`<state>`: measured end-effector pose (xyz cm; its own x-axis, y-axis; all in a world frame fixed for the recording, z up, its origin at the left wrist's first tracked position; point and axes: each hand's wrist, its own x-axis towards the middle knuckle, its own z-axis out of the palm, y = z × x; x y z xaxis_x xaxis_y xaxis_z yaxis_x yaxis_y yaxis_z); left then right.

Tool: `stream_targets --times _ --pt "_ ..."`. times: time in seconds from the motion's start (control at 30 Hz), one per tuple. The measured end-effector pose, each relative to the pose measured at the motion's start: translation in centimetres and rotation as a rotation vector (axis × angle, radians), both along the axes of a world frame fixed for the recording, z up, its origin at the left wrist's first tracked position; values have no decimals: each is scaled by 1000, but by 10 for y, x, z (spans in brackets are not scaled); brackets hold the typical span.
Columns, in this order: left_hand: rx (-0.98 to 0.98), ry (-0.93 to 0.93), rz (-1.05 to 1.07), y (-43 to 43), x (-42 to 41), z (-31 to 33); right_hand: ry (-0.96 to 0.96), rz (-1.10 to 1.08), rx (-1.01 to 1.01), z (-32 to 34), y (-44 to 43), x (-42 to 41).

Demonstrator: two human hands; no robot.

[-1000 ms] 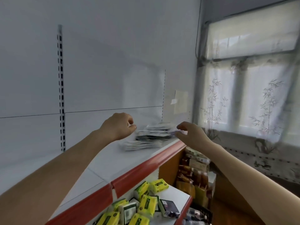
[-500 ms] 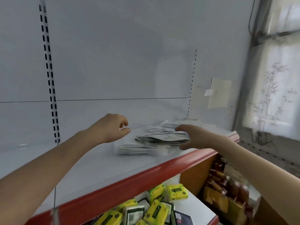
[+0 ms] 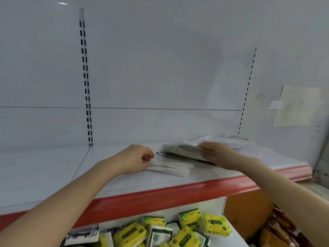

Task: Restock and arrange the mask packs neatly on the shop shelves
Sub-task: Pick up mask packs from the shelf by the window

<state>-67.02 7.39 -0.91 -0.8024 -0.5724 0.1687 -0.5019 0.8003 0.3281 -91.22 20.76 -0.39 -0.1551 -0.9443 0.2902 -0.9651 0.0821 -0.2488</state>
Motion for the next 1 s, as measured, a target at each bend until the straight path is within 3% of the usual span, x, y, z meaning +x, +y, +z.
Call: stream_targets --times 0.3,0.47,0.57,0.7,0.83,0.9,1.0 --pt "41 64 51 -3 -1 0 -91 -108 -284 12 -4 3" --pt "98 69 116 4 -20 6 -99 -127 -244 11 -5 5" --pt "256 124 157 8 -33 10 -120 -131 -230 7 -4 5" --pt "479 431 203 11 -47 20 -121 -121 -215 3 -2 5" --pt "1144 679 195 9 -58 32 -112 -82 -184 0 1 7" --pt "1359 722 177 7 -61 35 -42 -24 -137 0 3 11" --pt "1392 698 171 8 -64 36 115 39 -89 -3 0 18"
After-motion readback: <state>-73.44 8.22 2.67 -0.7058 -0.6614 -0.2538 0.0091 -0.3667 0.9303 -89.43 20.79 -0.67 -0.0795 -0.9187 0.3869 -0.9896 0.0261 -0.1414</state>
